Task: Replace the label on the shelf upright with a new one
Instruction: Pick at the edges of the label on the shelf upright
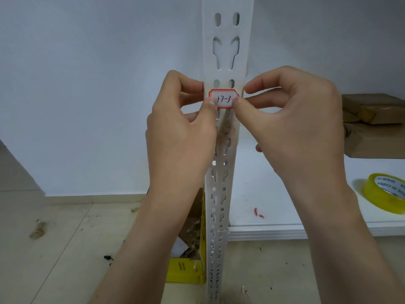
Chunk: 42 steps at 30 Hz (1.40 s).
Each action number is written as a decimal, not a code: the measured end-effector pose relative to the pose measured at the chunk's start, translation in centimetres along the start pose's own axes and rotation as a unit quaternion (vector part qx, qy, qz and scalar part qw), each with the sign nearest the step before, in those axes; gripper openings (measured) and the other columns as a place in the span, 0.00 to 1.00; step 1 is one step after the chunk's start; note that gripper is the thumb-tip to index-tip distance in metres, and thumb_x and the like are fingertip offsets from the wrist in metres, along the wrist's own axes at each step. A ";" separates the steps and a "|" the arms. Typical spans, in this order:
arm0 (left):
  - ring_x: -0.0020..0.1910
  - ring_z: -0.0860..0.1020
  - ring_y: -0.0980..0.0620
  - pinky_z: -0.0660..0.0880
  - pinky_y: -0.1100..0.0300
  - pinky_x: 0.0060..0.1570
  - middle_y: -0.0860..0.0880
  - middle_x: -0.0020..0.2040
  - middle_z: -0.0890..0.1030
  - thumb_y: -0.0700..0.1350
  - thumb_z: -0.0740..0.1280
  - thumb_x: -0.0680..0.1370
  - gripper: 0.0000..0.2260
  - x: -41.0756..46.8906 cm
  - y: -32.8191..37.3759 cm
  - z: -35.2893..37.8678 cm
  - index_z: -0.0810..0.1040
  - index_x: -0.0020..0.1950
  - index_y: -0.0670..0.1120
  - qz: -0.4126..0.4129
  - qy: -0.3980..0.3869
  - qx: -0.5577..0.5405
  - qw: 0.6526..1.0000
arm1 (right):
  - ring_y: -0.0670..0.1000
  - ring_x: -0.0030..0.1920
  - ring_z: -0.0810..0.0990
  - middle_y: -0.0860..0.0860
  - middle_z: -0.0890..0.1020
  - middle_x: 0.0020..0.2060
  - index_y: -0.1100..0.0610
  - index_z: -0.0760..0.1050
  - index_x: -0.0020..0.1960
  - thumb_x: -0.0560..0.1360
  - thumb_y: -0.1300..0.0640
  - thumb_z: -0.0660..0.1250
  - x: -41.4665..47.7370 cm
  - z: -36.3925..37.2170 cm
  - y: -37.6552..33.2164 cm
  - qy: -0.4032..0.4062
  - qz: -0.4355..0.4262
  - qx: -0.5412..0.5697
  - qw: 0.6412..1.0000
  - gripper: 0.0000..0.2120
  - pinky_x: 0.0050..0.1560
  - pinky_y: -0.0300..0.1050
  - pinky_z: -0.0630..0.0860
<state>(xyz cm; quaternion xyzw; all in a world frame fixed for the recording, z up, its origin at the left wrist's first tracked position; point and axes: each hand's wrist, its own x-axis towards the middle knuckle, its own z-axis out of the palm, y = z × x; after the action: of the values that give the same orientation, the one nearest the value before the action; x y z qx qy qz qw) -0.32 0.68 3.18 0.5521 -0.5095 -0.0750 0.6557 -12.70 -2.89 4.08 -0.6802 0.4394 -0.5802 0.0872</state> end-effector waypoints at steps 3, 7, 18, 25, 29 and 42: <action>0.46 0.83 0.67 0.81 0.63 0.42 0.59 0.53 0.85 0.48 0.71 0.81 0.07 0.0 0.0 0.0 0.73 0.49 0.55 -0.003 -0.001 0.000 1.000 | 0.46 0.39 0.85 0.37 0.86 0.39 0.41 0.79 0.48 0.73 0.39 0.75 0.0 0.3 0.1 0.010 0.002 0.006 1.000 0.09 0.38 0.55 0.84; 0.47 0.82 0.69 0.82 0.61 0.43 0.60 0.53 0.85 0.48 0.71 0.82 0.07 0.1 -0.1 0.0 0.73 0.50 0.55 -0.002 0.002 0.006 1.000 | 0.45 0.39 0.85 0.38 0.85 0.38 0.43 0.80 0.48 0.73 0.40 0.75 0.1 0.6 0.3 0.021 0.002 0.011 1.000 0.10 0.37 0.54 0.84; 0.46 0.82 0.70 0.84 0.56 0.47 0.61 0.52 0.85 0.48 0.70 0.82 0.09 0.1 -0.1 0.0 0.71 0.47 0.58 0.004 0.002 0.021 1.000 | 0.42 0.33 0.83 0.39 0.85 0.37 0.45 0.83 0.46 0.77 0.46 0.71 0.1 0.6 0.6 0.045 -0.028 0.005 0.999 0.03 0.35 0.51 0.83; 0.46 0.82 0.71 0.84 0.55 0.46 0.61 0.51 0.84 0.48 0.70 0.82 0.10 0.0 0.0 0.0 0.70 0.46 0.58 0.006 0.004 0.018 1.000 | 0.42 0.40 0.85 0.39 0.87 0.39 0.45 0.87 0.48 0.77 0.46 0.71 -0.1 0.2 0.7 0.068 -0.089 -0.025 0.993 0.06 0.41 0.45 0.82; 0.47 0.82 0.70 0.83 0.59 0.44 0.60 0.52 0.85 0.49 0.70 0.82 0.10 0.0 0.0 0.0 0.71 0.46 0.58 0.007 0.003 0.015 1.000 | 0.41 0.36 0.80 0.39 0.86 0.40 0.45 0.87 0.49 0.77 0.46 0.72 -0.1 0.5 0.9 0.074 -0.102 -0.026 0.992 0.06 0.39 0.44 0.81; 0.49 0.84 0.64 0.84 0.58 0.47 0.59 0.54 0.85 0.48 0.71 0.81 0.09 0.1 0.0 -0.1 0.71 0.48 0.57 0.001 0.000 0.014 1.000 | 0.42 0.36 0.80 0.36 0.81 0.36 0.46 0.86 0.47 0.77 0.47 0.71 -0.2 0.8 0.7 0.067 -0.110 -0.038 0.991 0.06 0.40 0.45 0.81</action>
<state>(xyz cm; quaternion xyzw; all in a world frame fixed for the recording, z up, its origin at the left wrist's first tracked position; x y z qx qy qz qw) -0.19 0.69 3.23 0.5605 -0.5115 -0.0673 0.6478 -12.34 -3.48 3.24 -0.6868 0.3884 -0.6136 -0.0325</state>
